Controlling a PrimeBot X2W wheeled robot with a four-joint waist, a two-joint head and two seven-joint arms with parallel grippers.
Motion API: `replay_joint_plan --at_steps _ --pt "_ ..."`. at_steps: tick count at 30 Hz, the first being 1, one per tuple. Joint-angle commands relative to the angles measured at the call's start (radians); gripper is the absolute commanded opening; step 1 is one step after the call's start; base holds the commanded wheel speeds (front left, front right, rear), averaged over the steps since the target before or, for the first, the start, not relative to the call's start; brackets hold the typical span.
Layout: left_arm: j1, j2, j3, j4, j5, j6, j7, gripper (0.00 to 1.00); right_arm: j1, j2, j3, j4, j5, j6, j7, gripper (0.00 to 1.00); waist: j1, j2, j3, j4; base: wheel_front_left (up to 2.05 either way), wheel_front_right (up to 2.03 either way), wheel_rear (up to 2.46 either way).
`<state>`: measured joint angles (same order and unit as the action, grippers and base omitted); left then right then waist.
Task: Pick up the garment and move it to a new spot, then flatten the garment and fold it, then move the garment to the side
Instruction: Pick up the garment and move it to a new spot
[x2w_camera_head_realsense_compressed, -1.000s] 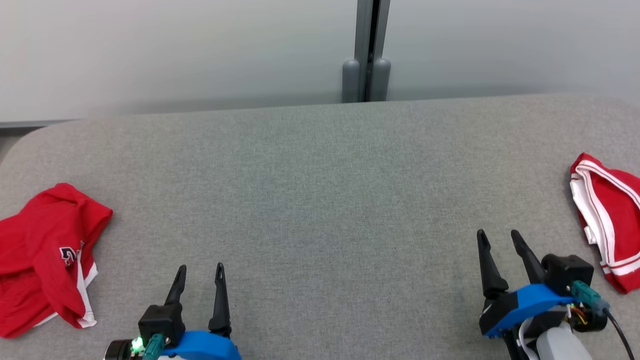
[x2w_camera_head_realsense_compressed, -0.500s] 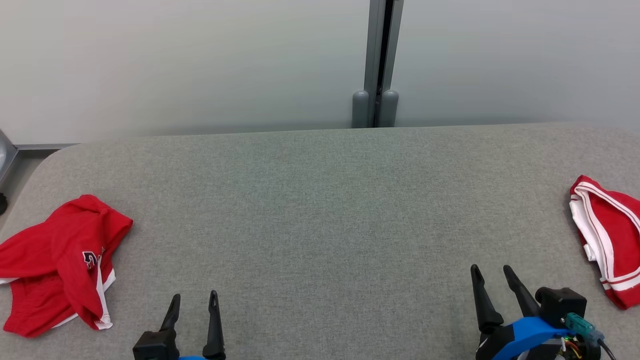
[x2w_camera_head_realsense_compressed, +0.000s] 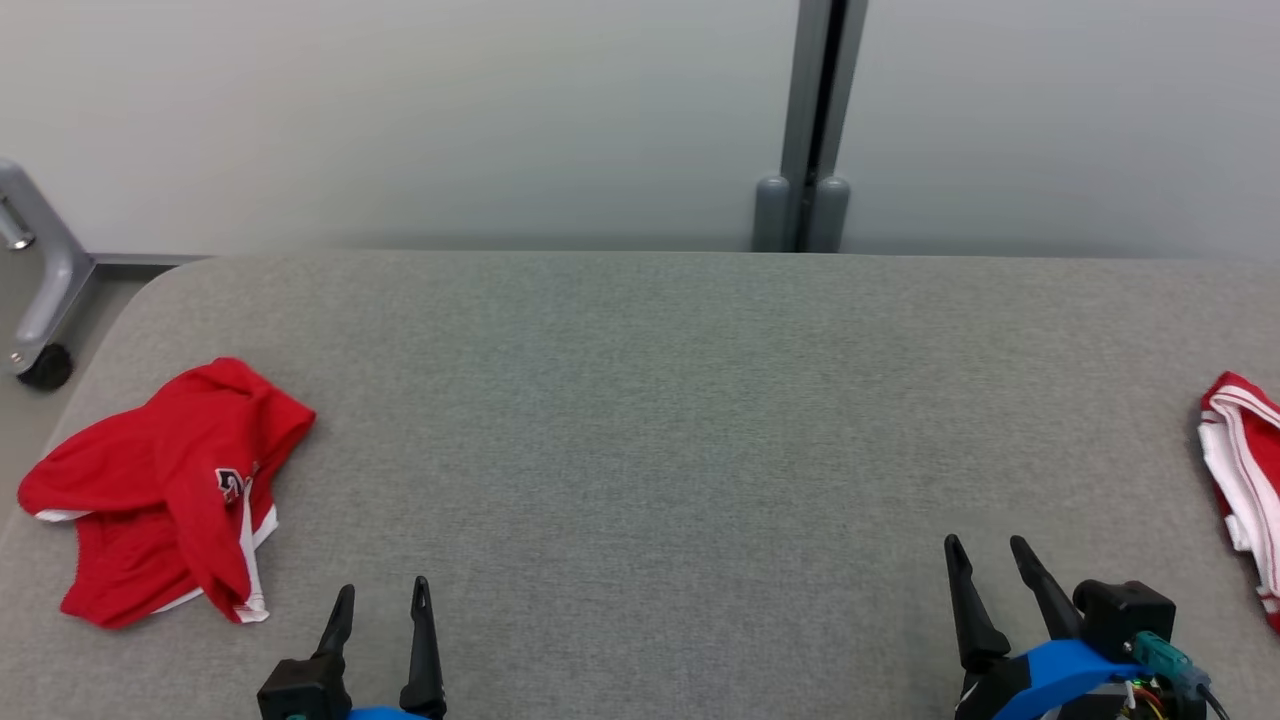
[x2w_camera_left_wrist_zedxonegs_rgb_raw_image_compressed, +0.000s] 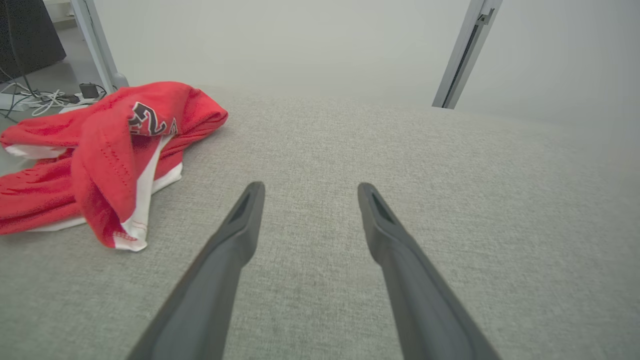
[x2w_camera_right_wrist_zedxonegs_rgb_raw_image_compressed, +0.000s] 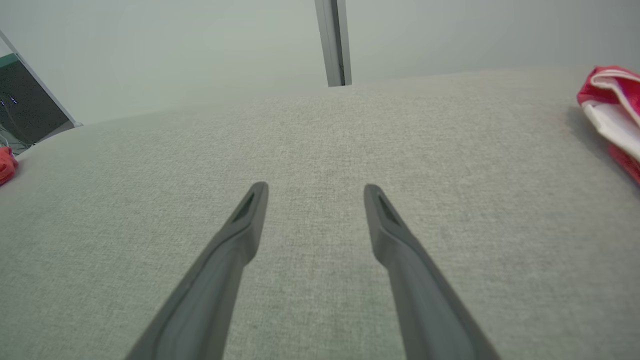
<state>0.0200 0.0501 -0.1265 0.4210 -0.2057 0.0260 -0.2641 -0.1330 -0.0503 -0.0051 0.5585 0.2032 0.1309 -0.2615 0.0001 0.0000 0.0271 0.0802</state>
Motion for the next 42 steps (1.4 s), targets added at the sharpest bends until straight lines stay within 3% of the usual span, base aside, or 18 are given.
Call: replay_joint_plan --at_steps 1,15,21,32,35,42 --pt "-0.014 0.001 0.005 0.001 -0.006 0.001 0.000 1.00 0.014 -0.001 -0.001 -0.006 -0.005 0.000 -0.004 1.00 -0.0001 0.0000 0.015 0.020 0.00 0.00 0.00" --pt "0.005 0.000 0.083 -0.005 -0.033 0.025 0.000 1.00 -0.017 -0.001 0.073 -0.012 -0.019 0.000 -0.004 1.00 -0.0001 0.0000 0.050 0.278 0.00 0.00 0.00" --pt "0.029 0.000 0.137 -0.003 -0.062 0.029 0.000 1.00 -0.025 -0.002 0.106 -0.016 -0.016 0.000 -0.005 1.00 -0.0001 0.0000 0.046 0.347 0.00 0.00 0.00" --pt "0.005 0.000 0.180 -0.011 -0.061 0.010 0.000 1.00 -0.026 -0.002 0.109 -0.021 -0.035 0.000 -0.005 1.00 -0.0001 0.0000 0.066 0.343 0.00 0.00 0.00" --pt "-0.031 0.000 0.206 0.000 -0.049 -0.011 0.000 1.00 -0.028 -0.002 0.101 -0.030 -0.053 0.000 -0.004 1.00 -0.0001 0.0000 0.090 0.328 0.00 0.00 0.00" --pt "-0.197 0.018 0.280 0.052 -0.026 -0.112 0.000 1.00 -0.074 -0.005 0.082 -0.053 -0.092 0.000 -0.004 1.00 -0.0001 0.0000 0.179 0.295 0.00 0.00 0.00"
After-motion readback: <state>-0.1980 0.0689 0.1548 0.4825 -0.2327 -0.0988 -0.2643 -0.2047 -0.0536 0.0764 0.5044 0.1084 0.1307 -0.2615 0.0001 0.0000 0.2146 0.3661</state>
